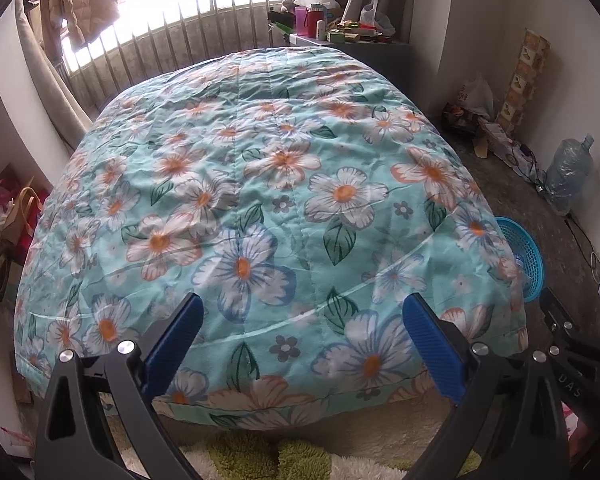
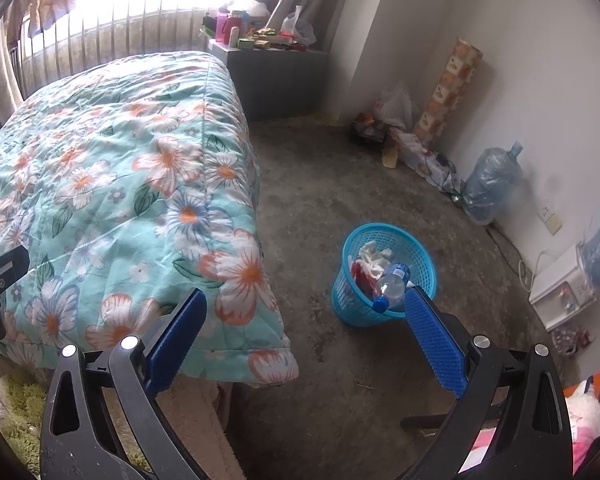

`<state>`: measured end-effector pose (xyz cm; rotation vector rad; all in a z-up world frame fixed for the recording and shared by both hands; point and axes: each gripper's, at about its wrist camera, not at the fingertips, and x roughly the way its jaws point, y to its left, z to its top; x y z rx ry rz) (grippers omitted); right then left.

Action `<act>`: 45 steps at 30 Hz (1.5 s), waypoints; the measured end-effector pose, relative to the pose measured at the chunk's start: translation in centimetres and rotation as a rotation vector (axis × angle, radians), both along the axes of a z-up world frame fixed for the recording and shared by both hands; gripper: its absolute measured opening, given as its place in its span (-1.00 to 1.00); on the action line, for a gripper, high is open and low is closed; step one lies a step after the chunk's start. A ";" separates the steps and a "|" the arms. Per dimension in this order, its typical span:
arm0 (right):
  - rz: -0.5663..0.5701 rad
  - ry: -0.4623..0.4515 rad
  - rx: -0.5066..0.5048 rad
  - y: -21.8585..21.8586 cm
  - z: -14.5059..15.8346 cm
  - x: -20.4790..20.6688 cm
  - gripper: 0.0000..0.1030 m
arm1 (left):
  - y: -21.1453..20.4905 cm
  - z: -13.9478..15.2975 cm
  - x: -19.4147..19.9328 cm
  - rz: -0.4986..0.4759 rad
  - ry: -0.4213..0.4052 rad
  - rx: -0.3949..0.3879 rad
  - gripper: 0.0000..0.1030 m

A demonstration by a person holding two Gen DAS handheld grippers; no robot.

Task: Collect trash

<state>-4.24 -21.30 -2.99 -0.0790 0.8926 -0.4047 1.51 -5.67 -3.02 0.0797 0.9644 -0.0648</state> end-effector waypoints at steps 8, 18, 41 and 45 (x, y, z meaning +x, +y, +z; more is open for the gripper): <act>0.009 -0.002 -0.007 0.4 0.2 0.1 0.85 | 0.2 0.0 0.0 0.002 0.001 -0.001 0.90; 0.010 -0.005 -0.009 0.4 0.3 0.0 0.85 | 0.5 0.0 0.1 0.003 -0.001 -0.004 0.90; 0.006 -0.011 -0.005 0.3 0.4 0.0 0.85 | 0.5 0.1 0.1 0.005 -0.001 -0.003 0.90; 0.007 -0.012 -0.004 0.2 0.4 0.0 0.85 | 0.5 0.1 0.0 0.005 -0.001 -0.003 0.90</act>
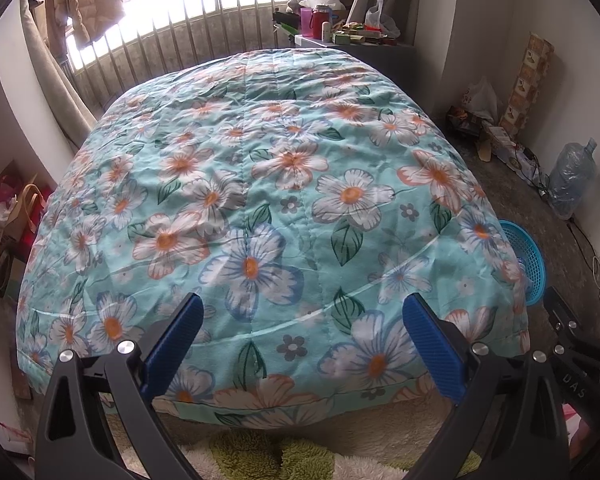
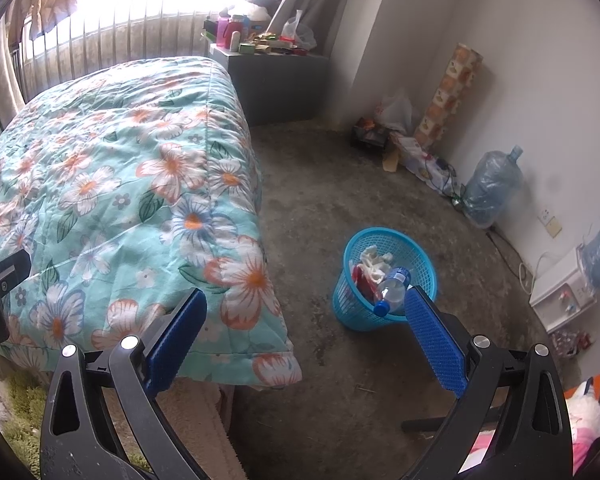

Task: Collect trash

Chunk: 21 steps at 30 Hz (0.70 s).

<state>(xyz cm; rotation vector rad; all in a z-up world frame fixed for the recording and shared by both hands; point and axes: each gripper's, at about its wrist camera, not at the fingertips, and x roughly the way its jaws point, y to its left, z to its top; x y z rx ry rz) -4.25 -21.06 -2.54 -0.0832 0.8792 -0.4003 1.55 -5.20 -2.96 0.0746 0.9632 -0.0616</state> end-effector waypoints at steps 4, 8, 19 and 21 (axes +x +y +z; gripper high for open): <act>0.000 -0.001 0.001 0.0 0.0 0.0 0.85 | 0.1 0.1 0.0 0.004 -0.001 0.000 0.90; -0.001 -0.003 0.003 0.1 0.1 0.0 0.85 | 0.2 0.1 0.0 0.004 -0.002 0.001 0.90; -0.003 -0.009 0.009 0.1 0.2 0.1 0.85 | 0.0 0.2 -0.2 0.005 -0.003 0.003 0.90; -0.003 -0.007 0.011 0.2 0.2 0.1 0.85 | 0.1 0.2 -0.1 0.006 -0.003 0.004 0.90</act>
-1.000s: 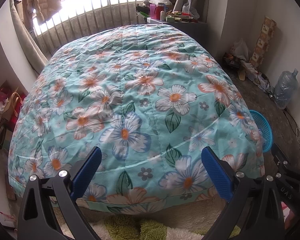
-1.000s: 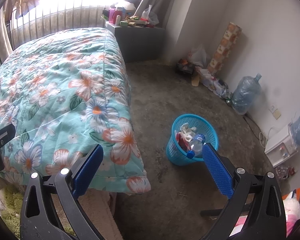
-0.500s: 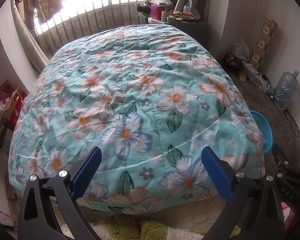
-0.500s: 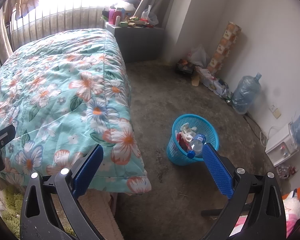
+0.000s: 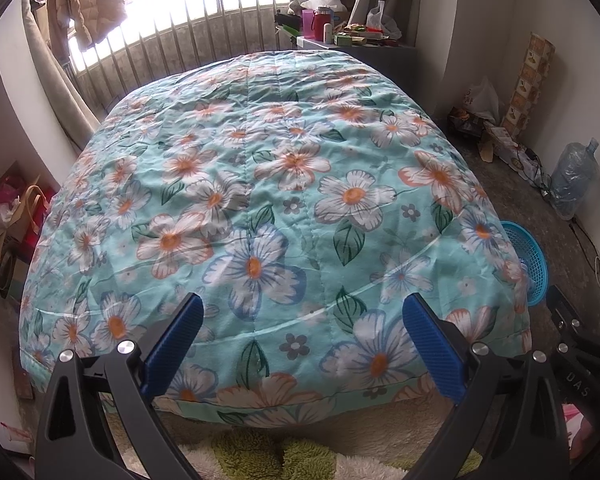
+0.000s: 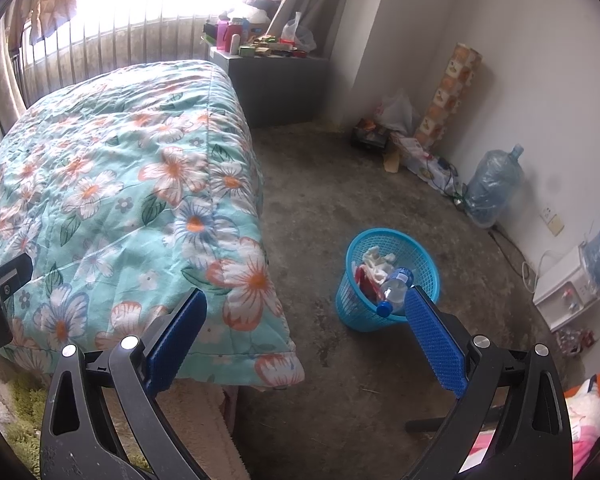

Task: Collect trash

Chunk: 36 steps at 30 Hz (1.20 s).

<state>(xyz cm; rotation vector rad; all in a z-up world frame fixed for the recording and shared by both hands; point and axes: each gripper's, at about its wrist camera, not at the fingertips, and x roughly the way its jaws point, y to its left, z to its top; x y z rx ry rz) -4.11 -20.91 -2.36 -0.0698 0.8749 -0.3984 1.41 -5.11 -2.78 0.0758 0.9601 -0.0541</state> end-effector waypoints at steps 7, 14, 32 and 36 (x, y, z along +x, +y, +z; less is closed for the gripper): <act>-0.003 -0.004 0.001 0.1 0.0 0.1 0.85 | 0.0 0.0 0.0 -0.001 -0.001 -0.001 0.90; -0.004 -0.004 0.001 0.2 0.1 0.3 0.85 | 0.0 0.1 0.1 0.000 0.000 -0.001 0.90; -0.006 -0.004 0.003 0.1 0.0 0.1 0.85 | -0.1 0.1 0.1 0.000 -0.002 0.000 0.90; -0.008 -0.006 0.004 0.1 0.0 0.1 0.85 | -0.1 0.1 0.1 0.000 -0.001 0.000 0.90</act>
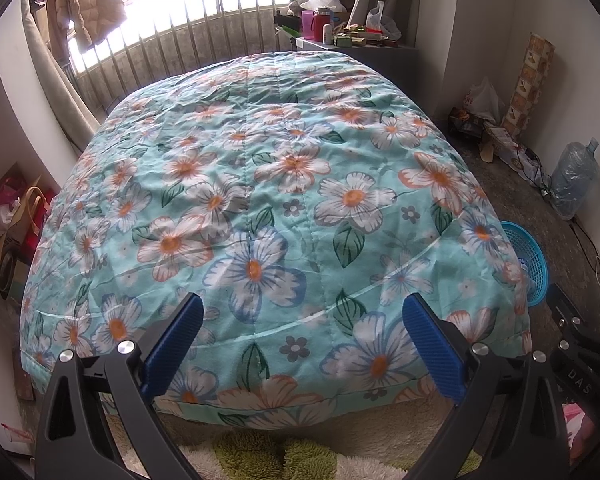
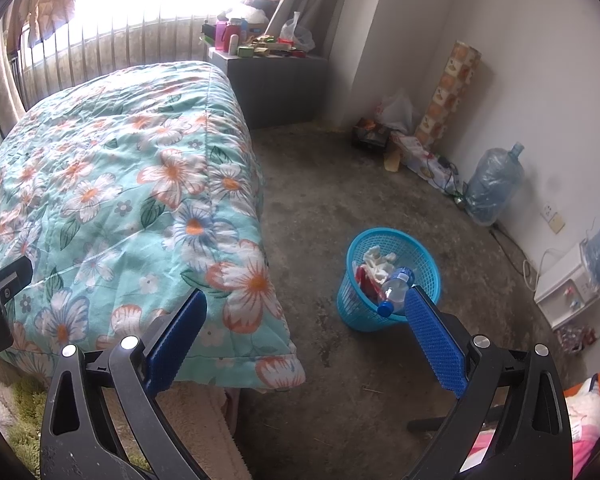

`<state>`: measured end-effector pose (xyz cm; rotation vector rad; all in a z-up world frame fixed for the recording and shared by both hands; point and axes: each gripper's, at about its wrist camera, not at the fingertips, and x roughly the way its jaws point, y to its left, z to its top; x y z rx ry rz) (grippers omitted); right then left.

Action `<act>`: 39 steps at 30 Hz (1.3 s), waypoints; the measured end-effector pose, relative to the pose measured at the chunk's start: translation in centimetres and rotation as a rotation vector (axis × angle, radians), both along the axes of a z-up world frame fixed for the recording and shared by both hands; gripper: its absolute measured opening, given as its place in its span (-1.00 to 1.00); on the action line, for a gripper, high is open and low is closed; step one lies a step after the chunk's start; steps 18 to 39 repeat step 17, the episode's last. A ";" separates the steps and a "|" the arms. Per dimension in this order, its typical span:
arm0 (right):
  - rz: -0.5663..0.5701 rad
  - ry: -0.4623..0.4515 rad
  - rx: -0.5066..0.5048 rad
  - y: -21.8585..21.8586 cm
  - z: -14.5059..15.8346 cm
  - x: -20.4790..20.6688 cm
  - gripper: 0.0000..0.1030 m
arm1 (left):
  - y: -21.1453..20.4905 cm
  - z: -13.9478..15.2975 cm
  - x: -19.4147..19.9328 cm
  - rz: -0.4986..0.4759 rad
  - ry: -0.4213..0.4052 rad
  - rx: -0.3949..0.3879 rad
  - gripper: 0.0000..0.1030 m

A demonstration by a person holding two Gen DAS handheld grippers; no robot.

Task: Collect trash

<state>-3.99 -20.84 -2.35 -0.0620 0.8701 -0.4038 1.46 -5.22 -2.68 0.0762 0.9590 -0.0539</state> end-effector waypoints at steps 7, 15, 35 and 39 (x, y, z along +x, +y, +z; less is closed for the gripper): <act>-0.001 -0.001 0.001 0.0 0.0 0.0 0.85 | 0.0 0.0 0.0 0.002 0.000 0.000 0.90; -0.001 -0.001 0.000 0.0 0.1 0.0 0.85 | 0.0 0.0 0.0 0.002 0.003 0.000 0.90; -0.002 -0.002 0.000 0.1 0.0 0.1 0.85 | 0.1 0.0 0.0 0.002 0.003 0.000 0.90; -0.002 -0.002 0.000 0.1 0.0 0.1 0.85 | 0.1 0.0 0.0 0.002 0.003 0.000 0.90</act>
